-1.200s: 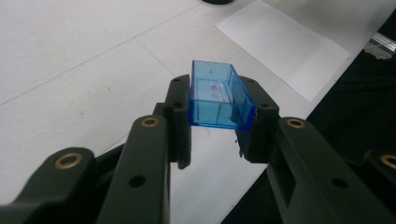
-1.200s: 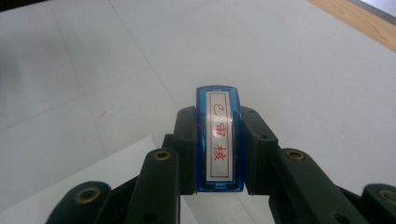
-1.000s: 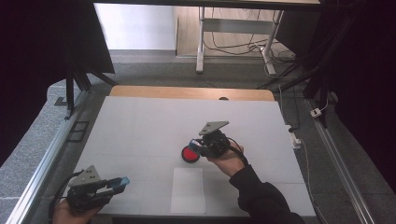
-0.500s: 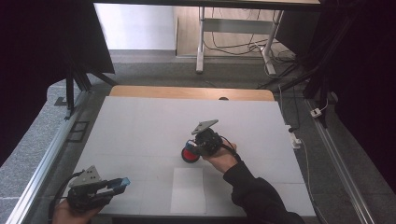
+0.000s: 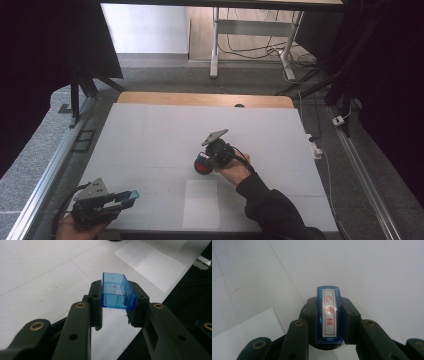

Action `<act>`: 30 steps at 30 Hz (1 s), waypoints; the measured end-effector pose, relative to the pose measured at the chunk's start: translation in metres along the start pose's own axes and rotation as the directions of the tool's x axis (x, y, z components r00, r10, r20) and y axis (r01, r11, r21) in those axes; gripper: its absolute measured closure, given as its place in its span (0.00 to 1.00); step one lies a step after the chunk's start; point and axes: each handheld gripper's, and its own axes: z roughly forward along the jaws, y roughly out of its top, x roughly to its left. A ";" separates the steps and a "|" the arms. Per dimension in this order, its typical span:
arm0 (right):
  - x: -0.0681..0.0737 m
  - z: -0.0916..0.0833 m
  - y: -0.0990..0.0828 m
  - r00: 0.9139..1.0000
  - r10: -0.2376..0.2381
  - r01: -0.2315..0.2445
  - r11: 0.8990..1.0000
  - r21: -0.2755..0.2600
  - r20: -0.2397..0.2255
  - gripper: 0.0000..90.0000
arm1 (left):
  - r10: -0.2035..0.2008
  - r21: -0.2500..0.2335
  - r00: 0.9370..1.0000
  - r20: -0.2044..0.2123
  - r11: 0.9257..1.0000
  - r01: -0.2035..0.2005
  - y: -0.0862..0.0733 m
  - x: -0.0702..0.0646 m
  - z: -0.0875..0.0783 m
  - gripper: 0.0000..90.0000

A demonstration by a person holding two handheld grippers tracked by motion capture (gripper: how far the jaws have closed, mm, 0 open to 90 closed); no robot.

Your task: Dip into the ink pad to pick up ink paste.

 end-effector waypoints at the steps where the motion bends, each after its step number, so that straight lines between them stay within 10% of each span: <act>1: -0.001 0.000 0.000 1.000 0.000 0.000 1.000 -0.006 -0.002 0.79 | 0.001 0.000 1.000 0.001 1.000 -0.001 0.000 0.000 0.000 0.75; 30: 0.005 0.003 0.004 1.000 0.006 -0.006 1.000 0.026 0.029 0.80 | 0.004 0.008 1.000 -0.002 1.000 -0.004 0.000 0.000 0.001 0.75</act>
